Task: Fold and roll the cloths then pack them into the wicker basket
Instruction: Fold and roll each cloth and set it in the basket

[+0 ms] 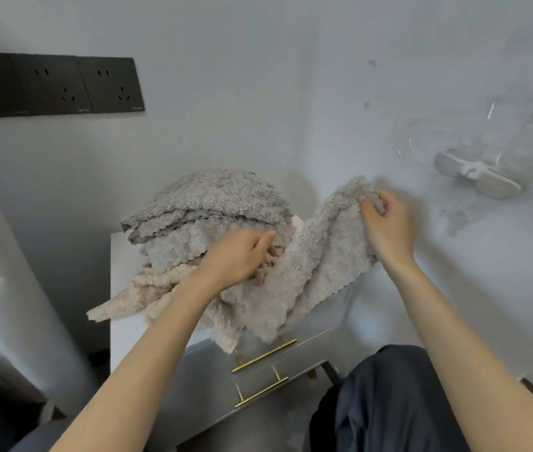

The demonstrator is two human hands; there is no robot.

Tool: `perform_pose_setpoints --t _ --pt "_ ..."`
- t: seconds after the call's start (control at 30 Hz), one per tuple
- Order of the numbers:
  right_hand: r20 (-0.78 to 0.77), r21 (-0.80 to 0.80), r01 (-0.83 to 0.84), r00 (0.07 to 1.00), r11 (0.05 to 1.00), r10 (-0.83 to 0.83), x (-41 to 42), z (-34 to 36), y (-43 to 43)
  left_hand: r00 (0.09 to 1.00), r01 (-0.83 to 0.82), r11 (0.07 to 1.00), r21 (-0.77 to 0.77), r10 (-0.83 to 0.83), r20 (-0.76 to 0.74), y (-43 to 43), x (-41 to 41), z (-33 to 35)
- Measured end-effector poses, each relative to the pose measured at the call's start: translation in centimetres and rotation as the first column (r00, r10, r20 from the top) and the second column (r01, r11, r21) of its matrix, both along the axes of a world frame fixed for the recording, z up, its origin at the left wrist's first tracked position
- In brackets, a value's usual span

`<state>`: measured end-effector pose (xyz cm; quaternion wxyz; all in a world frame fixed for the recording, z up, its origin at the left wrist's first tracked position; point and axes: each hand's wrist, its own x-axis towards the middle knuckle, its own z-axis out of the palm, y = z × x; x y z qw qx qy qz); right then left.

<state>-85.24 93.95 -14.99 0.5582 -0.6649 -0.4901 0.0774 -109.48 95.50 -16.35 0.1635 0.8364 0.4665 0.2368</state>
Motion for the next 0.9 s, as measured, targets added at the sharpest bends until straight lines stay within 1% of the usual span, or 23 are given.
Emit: perform_pose_setpoints --t 0.07,0.13,0.17,0.23,0.3,0.4,0.47,0.53,0.63,0.77,0.83,0.9 --pt "0.069 -0.050 -0.019 0.997 0.999 0.022 1.3 0.3 -0.3 0.983 -0.004 0.993 0.116 0.025 -0.182 0.7 2.0 -1.8" --pt "0.150 -0.125 -0.050 0.986 0.991 0.069 1.9 0.4 -0.6 0.918 -0.017 0.993 0.115 0.061 -0.392 1.2 3.7 -3.6" --pt "0.184 -0.167 -0.063 0.978 0.984 0.093 2.0 0.3 -0.5 0.884 -0.039 0.992 0.122 0.092 -0.459 1.5 4.2 -4.5" --pt "0.228 -0.219 -0.090 0.964 0.972 0.140 1.8 -0.1 -0.2 0.832 -0.081 0.983 0.165 0.157 -0.532 1.9 4.7 -6.0" --pt "0.249 -0.238 -0.106 0.954 0.965 0.167 1.2 -0.6 0.3 0.780 -0.104 0.972 0.210 0.211 -0.590 2.5 4.5 -6.9" --pt "0.270 -0.265 -0.143 0.939 0.954 0.216 0.5 -1.5 1.5 0.732 -0.081 0.952 0.295 0.258 -0.630 3.2 3.4 -7.7" --pt "0.256 -0.280 -0.181 0.933 0.943 0.255 -0.2 -2.0 2.6 0.701 -0.065 0.937 0.343 0.287 -0.652 3.8 2.1 -7.9" --pt "0.225 -0.287 -0.226 0.929 0.931 0.295 -1.1 -2.5 3.6 0.648 -0.063 0.925 0.376 0.325 -0.689 4.7 0.1 -7.8" --pt "0.137 -0.258 -0.350 0.909 0.900 0.393 -2.7 -2.9 4.9 0.574 -0.077 0.919 0.387 0.358 -0.736 5.9 -3.3 -7.7" --pt "-0.044 -0.223 -0.534 0.841 0.815 0.539 -4.7 -2.8 5.9 0.497 -0.101 0.925 0.366 0.366 -0.787 7.4 -6.1 -7.4" --pt "-0.154 -0.204 -0.615 0.788 0.762 0.596 -5.4 -2.6 6.1 0.479 -0.082 0.931 0.357 0.351 -0.804 7.8 -6.3 -7.2" --pt "-0.253 -0.164 -0.666 0.742 0.728 0.621 -5.5 -2.3 6.1 0.510 -0.070 0.939 0.337 0.324 -0.797 7.7 -6.1 -7.2"
